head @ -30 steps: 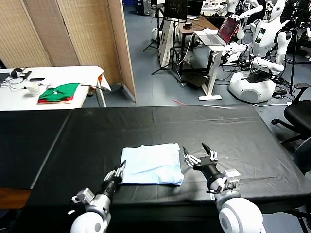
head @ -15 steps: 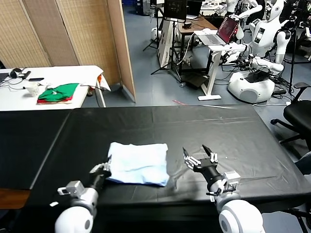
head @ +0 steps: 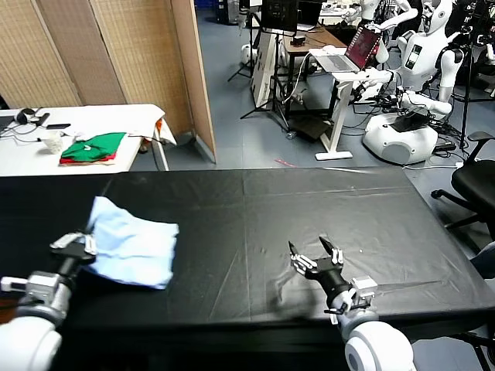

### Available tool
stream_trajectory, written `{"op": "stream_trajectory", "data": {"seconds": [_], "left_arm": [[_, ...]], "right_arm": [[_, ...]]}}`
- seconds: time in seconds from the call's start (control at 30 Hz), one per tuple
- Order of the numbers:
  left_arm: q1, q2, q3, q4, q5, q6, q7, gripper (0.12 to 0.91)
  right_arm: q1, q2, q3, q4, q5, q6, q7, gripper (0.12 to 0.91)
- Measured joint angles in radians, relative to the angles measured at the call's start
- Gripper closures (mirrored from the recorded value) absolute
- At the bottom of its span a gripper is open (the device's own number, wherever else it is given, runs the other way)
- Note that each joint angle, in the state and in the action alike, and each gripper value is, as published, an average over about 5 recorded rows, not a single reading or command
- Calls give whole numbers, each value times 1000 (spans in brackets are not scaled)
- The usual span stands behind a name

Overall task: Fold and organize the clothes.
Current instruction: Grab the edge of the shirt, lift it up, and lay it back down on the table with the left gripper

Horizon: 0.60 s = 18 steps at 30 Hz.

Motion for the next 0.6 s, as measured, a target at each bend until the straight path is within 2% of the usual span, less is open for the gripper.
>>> {"op": "stream_trajectory", "data": {"seconds": [0.13, 0.27, 0.47, 0.6], "left_arm": [[2, -27, 41, -59, 15, 10, -10, 862], [-15, -95, 152, -68, -22, 18, -20, 862], [-64, -205, 337, 2, -67, 20, -31, 862], [-85, -261, 436, 59, -62, 10, -15, 862]], "right_arm": [[-18, 7, 3, 5, -20, 4, -2, 118], [-41, 13, 14, 17, -31, 6, -3, 118], [-59, 21, 12, 22, -27, -2, -7, 118], [-44, 13, -5, 14, 43, -48, -4, 118]]}}
